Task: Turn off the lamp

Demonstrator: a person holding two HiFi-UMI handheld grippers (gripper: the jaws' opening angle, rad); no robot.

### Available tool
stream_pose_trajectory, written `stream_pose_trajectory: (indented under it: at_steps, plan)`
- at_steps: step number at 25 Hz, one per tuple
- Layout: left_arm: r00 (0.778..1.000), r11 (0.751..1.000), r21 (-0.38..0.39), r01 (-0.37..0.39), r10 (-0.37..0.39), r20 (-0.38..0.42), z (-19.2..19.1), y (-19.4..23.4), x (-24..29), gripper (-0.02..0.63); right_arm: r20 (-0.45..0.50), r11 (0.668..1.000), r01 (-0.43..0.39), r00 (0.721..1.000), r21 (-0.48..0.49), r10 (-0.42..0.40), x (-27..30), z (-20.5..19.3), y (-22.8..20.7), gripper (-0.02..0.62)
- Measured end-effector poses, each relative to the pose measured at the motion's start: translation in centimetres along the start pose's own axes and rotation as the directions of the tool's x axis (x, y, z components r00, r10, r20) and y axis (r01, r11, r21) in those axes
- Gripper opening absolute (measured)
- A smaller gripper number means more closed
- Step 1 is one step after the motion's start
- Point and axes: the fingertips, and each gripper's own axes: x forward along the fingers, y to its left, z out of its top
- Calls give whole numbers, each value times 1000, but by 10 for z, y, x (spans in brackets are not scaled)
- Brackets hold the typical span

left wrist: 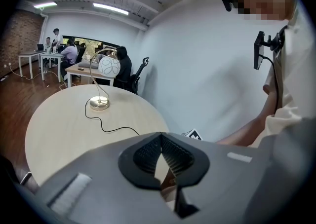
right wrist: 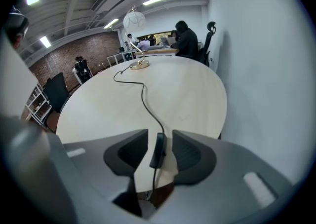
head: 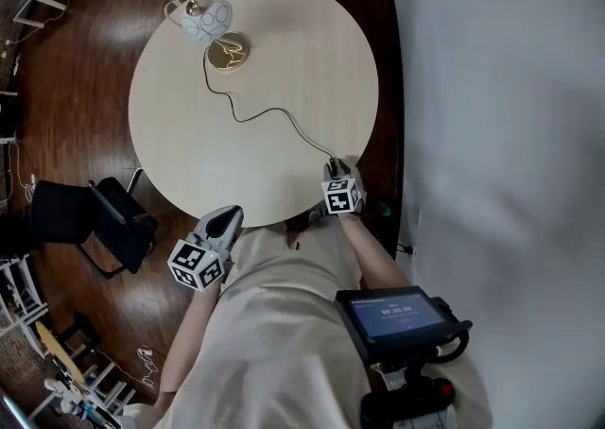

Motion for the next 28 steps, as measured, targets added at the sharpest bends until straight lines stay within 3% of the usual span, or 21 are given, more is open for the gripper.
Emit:
stream_pose_trajectory:
  at_steps: [7,12,19,28]
  plan:
    - [998,998,-28,54,-53,39,-9,22,-12,0,78,1000,25,997,11,-26,-20,20,23,144]
    - [992,994,8,105,-106,74,1,46,-28,0,124,997,75,989,35,-79,-33,35,42,144]
    - [977,988,-2,154,-152,148,10,101,-77,0,190,990,132,972,41,-138,-56,73,103,144]
    - [959,973,-26,229,-221,178,-20,157,-131,0,243,980,197,950,31,-198,-93,105,179,135]
